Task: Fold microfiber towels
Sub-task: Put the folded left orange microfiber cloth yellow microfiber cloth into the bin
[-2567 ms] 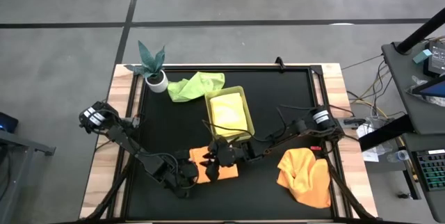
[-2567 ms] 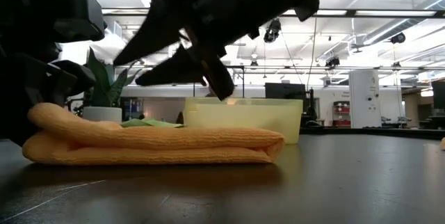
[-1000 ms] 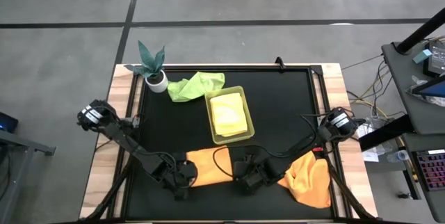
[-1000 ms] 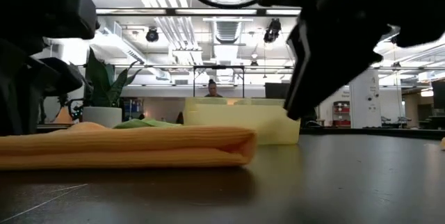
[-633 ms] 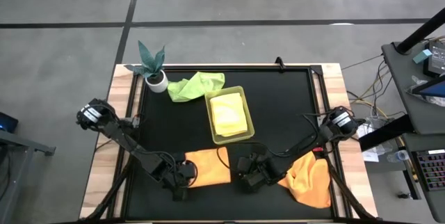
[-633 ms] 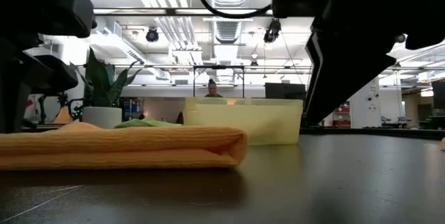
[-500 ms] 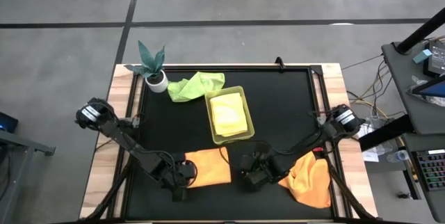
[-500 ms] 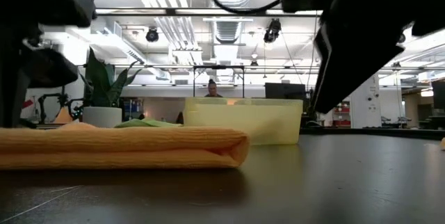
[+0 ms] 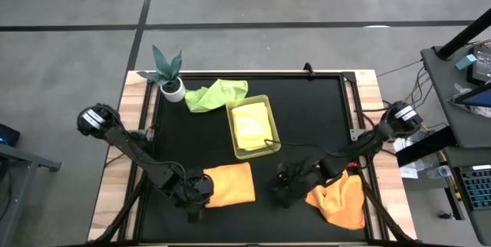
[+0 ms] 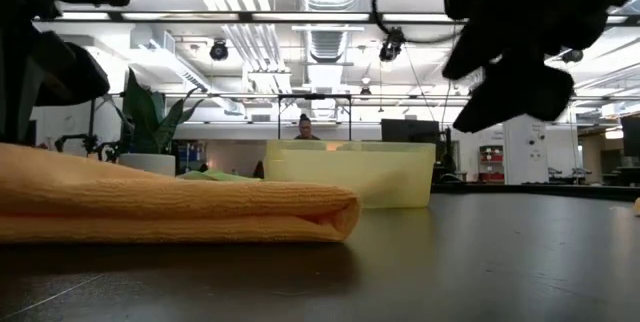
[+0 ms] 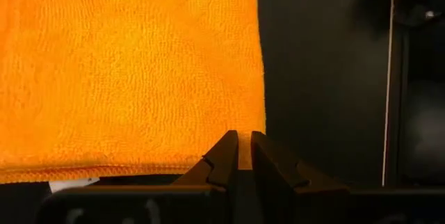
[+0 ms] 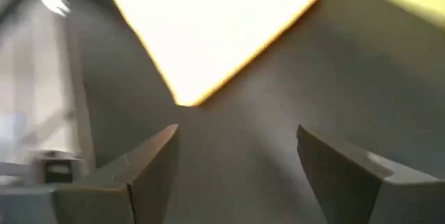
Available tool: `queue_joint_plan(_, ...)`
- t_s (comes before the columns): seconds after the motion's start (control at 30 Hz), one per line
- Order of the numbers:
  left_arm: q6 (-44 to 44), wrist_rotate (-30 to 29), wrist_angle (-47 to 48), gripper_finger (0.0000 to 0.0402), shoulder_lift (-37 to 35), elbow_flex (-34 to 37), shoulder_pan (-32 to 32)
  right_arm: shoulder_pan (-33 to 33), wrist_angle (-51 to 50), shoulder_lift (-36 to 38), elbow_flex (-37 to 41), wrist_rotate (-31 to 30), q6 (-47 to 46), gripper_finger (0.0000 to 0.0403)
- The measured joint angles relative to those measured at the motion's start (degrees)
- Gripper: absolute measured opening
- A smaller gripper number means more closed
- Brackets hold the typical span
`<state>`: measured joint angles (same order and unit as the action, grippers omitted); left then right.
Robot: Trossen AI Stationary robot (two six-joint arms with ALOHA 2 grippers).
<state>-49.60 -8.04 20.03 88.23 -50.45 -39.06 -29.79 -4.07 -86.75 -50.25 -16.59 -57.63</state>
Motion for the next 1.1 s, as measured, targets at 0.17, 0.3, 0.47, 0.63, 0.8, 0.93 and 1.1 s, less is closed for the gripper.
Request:
queue_joint_plan(0.17,-1.14,0.08,0.95,0.0026,0.00,1.55,-0.01,0.66,15.04,-1.71,5.25,1.63,-6.49,0.0293)
queue_joint_plan(0.3,-2.30,0.09,1.49,0.0026,0.00,2.44,-0.01,1.63,17.46,-5.36,4.58,1.85,-7.83,0.0302)
queue_joint_plan(0.47,-4.45,0.08,1.47,0.0026,0.00,3.80,-0.05,3.02,17.99,-9.65,0.44,2.29,-6.56,0.0302)
queue_joint_plan(0.63,-6.51,-1.14,1.30,0.0026,0.13,5.93,-0.07,4.69,17.60,-13.07,-2.86,3.07,-4.76,0.0297)
queue_joint_plan(0.8,-7.05,-2.32,1.22,0.0026,0.13,6.77,-0.07,6.32,17.72,-15.92,-4.38,3.10,-5.41,0.0300)
queue_joint_plan(0.93,-7.05,-3.25,0.70,0.0026,0.13,7.40,-0.12,7.44,17.80,-18.02,-5.46,3.09,-5.61,0.0298)
queue_joint_plan(1.1,-7.05,-4.34,-3.44,0.0026,0.13,9.14,-0.12,8.33,18.55,-19.99,-6.22,2.88,-6.16,0.0299)
